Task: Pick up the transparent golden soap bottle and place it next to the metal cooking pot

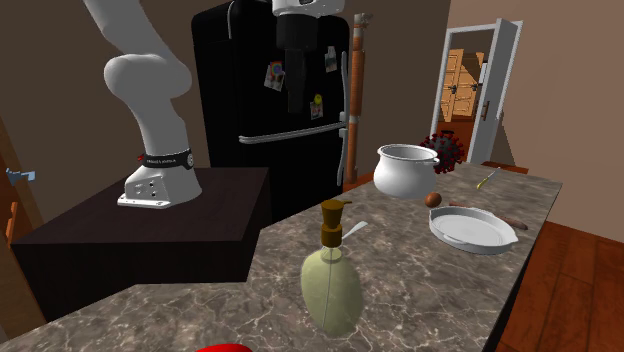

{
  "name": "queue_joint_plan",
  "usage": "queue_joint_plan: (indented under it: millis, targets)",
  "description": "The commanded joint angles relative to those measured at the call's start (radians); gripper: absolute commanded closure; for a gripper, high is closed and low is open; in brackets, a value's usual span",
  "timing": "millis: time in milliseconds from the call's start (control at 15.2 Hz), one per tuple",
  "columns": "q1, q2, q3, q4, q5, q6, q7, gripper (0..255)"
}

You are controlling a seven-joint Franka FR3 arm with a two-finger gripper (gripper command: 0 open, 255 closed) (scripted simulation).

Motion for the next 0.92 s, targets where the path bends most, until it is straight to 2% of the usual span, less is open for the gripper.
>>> queue_joint_plan:
  millis: [0, 396, 660, 858]
  targets:
    - [-0.005, 0.064, -0.034, 0.018, 0.010, 0.052, -0.033, 0]
    - [-0.016, 0.287, -0.124, 0.110, 0.104, 0.188, -0.165, 0]
    - [-0.040, 0.450, -0.157, 0.197, 0.214, 0.251, -0.275, 0]
    - [-0.078, 0.575, -0.158, 0.277, 0.307, 0.281, -0.359, 0]
